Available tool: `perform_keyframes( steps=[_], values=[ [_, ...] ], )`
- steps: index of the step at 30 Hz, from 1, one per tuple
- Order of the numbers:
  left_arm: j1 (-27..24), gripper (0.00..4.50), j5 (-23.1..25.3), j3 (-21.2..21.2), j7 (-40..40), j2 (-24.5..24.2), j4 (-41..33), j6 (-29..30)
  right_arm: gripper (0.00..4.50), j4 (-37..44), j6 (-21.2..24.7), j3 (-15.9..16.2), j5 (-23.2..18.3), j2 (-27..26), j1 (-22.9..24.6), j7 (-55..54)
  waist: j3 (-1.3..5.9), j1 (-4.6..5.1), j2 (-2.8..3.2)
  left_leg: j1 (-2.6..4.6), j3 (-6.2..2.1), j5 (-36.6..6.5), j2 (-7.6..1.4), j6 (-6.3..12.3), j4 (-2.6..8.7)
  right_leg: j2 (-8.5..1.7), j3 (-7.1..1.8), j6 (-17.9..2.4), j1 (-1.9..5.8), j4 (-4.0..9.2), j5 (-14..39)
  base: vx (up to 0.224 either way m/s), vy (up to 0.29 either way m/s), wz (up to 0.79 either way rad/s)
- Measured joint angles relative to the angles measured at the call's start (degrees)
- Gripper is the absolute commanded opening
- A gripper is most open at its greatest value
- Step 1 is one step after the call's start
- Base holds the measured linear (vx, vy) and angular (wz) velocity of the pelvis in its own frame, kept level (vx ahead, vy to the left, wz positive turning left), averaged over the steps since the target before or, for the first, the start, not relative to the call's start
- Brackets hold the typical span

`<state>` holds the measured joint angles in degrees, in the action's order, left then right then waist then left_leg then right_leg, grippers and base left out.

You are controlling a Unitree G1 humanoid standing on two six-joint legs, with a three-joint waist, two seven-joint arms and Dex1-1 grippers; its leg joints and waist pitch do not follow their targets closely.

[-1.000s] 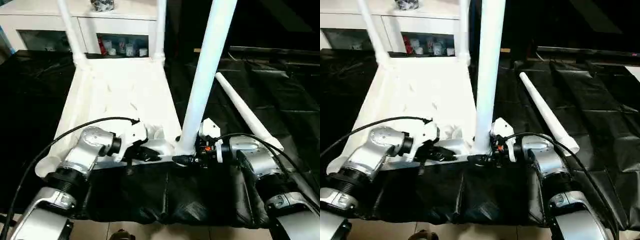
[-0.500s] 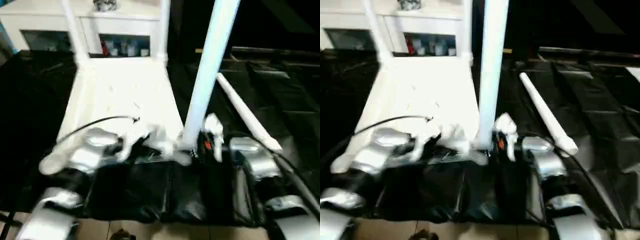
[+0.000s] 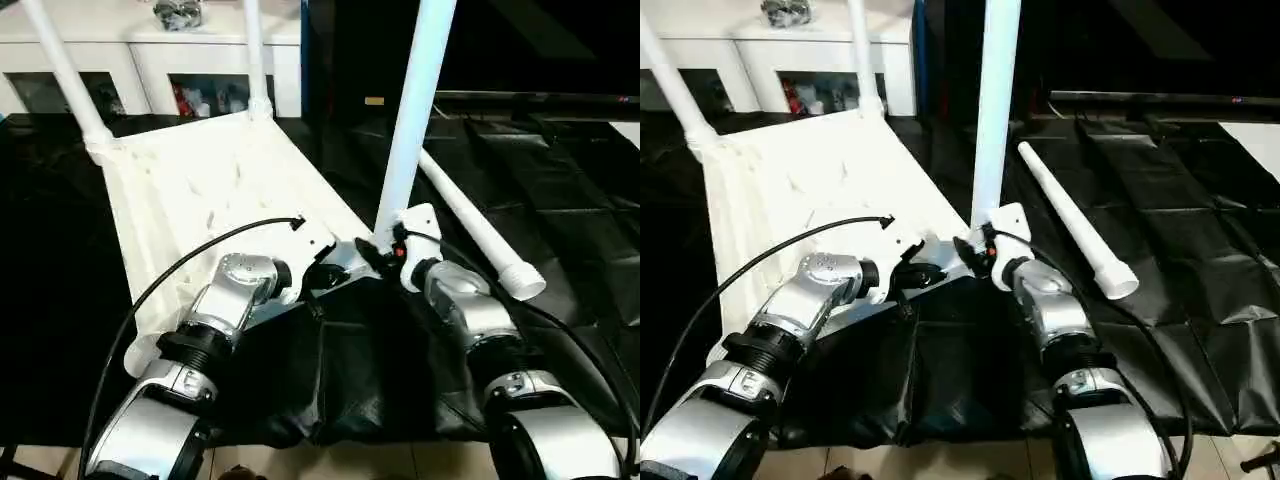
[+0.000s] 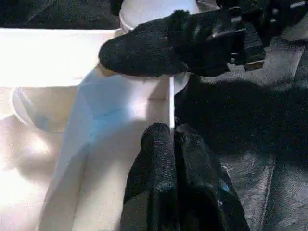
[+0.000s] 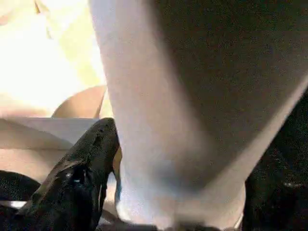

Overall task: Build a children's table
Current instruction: Rotate leg to tighten

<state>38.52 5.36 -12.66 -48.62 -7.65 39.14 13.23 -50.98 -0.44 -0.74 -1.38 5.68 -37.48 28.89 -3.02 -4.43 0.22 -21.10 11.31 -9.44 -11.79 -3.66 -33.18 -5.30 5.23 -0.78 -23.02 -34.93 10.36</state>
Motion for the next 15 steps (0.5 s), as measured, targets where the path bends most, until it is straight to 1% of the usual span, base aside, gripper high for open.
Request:
perform_keyframes(
  steps=[1,3,5,7,9,11,13,15],
  values=[
    [0.1,0.0,0.0,-0.2,0.0,0.0,-0.1,-0.3,3.9,1.4,0.0,0.5,-0.2,0.9,1.1,1.7,0.0,-0.18,-0.01,-0.01,0.0,0.0,0.0,0.0,0.0,0.0,0.0,-0.1,0.0,0.0,0.0,0.0,0.0,0.0],
    [0.1,0.0,-0.1,-1.0,-0.8,0.0,-0.4,-0.6,4.18,5.1,0.0,1.3,-0.6,3.5,3.5,6.1,-0.01,-0.78,0.0,-0.07,0.01,0.0,-0.01,0.0,0.0,0.0,0.0,0.0,0.0,0.02,0.0,0.0,0.0,0.0],
    [0.1,0.0,-0.1,-1.2,-1.3,-0.1,-0.6,-0.7,4.18,7.8,0.4,1.7,-0.9,5.4,5.2,9.2,-0.01,-0.93,-0.01,-0.11,0.03,0.0,-0.02,0.01,0.0,0.0,0.0,0.1,-0.02,0.03,0.0,0.0,0.0,0.0],
    [0.1,0.0,0.0,-1.4,-1.4,0.0,-0.7,-0.8,4.18,12.2,1.0,1.9,-1.8,8.2,8.1,13.6,-0.02,-1.24,0.01,-0.18,0.06,0.0,-0.02,0.01,0.0,0.0,-0.02,0.1,-0.02,0.07,0.1,0.0,0.0,0.0],
    [0.1,0.0,0.0,-1.5,-1.6,0.1,-0.7,-0.9,4.18,16.1,2.2,1.8,-3.4,11.0,10.4,17.7,-0.03,-1.55,0.02,-0.19,0.06,0.0,-0.02,0.02,-0.01,-0.01,-0.02,0.1,0.0,0.1,0.1,0.0,0.0,0.0],
    [0.0,0.0,0.0,-1.5,-1.6,0.0,-0.7,-1.0,4.18,18.2,2.6,1.8,-3.9,12.7,11.5,20.0,-0.03,-1.54,0.03,-0.17,0.05,0.0,-0.03,0.02,-0.02,0.0,-0.02,0.1,0.0,0.09,0.1,0.0,0.0,0.0],
    [0.0,0.0,-0.1,-1.5,-1.6,-0.2,-0.7,-1.1,4.18,22.6,3.1,1.9,-5.5,15.1,14.0,23.7,-0.03,-1.58,0.04,-0.14,0.03,0.0,-0.03,0.02,-0.01,0.0,-0.01,0.1,0.02,0.08,0.1,0.0,0.0,0.0],
    [-0.1,0.0,0.0,-1.6,-1.2,-0.3,-0.7,-1.1,4.18,25.0,4.2,2.4,-6.1,16.4,15.3,26.2,-0.03,-1.36,0.05,-0.09,0.03,0.0,-0.03,0.02,-0.01,0.01,-0.01,0.1,0.06,0.08,0.0,0.0,0.0,0.0]
  ],
)
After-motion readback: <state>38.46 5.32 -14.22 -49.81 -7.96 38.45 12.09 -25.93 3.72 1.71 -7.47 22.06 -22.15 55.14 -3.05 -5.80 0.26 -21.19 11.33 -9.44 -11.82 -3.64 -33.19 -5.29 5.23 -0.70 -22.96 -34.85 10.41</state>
